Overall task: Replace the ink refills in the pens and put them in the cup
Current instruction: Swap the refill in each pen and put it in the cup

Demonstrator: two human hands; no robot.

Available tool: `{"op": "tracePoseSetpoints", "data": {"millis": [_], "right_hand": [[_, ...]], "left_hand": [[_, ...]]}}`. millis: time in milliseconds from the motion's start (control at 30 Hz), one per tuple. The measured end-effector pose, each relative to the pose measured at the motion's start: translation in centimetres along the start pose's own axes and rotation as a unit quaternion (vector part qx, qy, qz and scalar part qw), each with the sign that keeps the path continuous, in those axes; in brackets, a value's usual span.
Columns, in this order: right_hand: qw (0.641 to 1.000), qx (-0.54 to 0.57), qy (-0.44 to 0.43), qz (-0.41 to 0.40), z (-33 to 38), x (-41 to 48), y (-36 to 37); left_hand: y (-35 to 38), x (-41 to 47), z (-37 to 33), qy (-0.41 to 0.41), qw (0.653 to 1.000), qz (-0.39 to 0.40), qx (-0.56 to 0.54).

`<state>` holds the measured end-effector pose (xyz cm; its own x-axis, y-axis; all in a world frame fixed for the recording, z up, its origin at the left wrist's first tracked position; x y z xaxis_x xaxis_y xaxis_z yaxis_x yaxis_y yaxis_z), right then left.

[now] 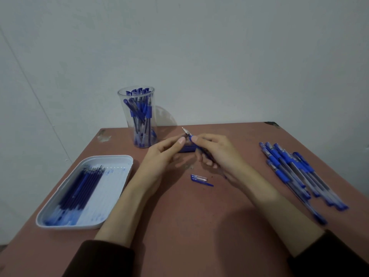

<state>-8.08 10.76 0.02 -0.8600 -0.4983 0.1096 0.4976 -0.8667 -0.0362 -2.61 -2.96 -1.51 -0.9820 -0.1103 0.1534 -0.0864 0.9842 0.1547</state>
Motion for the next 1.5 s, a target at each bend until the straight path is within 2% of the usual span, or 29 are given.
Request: {"op": "tracePoseSetpoints", "data": {"millis": [133, 300, 367, 467, 600, 733, 867, 933, 1100, 1233, 1500], "right_hand": [[0.987, 0.086, 0.095, 0.099, -0.4, -0.3, 1.0], [0.970, 0.155, 0.105, 0.154, -0.6, -0.3, 1.2], [0.980, 0.122, 0.082, 0.133, -0.5, -0.4, 1.4], [0.997, 0.045, -0.002, 0.067, -0.3, -0.5, 1.8], [0.992, -0.059, -0.113, -0.009, -0.3, -0.6, 2.2], [0.975, -0.151, -0.143, -0.073, -0.9, 0.0, 1.8], [0.966, -0.168, -0.142, -0.133, -0.8, 0.5, 0.6], [0.967, -0.165, -0.144, -0.133, -0.7, 0.5, 0.3], [0.978, -0.138, -0.143, -0.063, -0.9, 0.4, 0.8], [0.973, -0.172, -0.147, -0.038, -1.2, 0.5, 0.9], [0.911, -0.345, -0.208, -0.087, -0.9, 0.0, 0.4]], "left_hand": [[0.7, -0.1, -0.2, -0.009, 0.998, -0.010, -0.061], [0.6, 0.1, -0.1, -0.016, 0.993, -0.005, -0.118], [0.5, 0.3, 0.0, -0.005, 0.993, -0.009, -0.120], [0.2, 0.4, 0.1, 0.010, 0.990, -0.050, -0.132], [0.0, 0.4, 0.1, 0.011, 0.986, -0.111, -0.127], [0.4, 0.3, -0.2, -0.004, 0.979, -0.071, -0.190], [0.0, 0.2, -0.5, -0.013, 0.978, -0.071, -0.196], [-0.2, 0.3, -0.4, -0.014, 0.981, -0.086, -0.176], [0.1, 0.4, -0.2, 0.014, 0.981, -0.082, -0.175], [-0.1, 0.3, -0.1, 0.037, 0.982, -0.115, -0.144], [-0.3, 0.2, 0.6, -0.010, 0.986, -0.161, -0.036]]}}
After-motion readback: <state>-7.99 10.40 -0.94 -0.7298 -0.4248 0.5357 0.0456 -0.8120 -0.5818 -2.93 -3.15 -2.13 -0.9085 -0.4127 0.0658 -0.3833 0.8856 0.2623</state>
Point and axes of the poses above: each hand's wrist, its own x-axis towards the middle knuckle, its own y-axis out of the palm, z = x × y, the point moved 2 cm from there along x, towards the middle knuckle, and after that the axes turned 2 degrees about x, right-handed, at the moved point
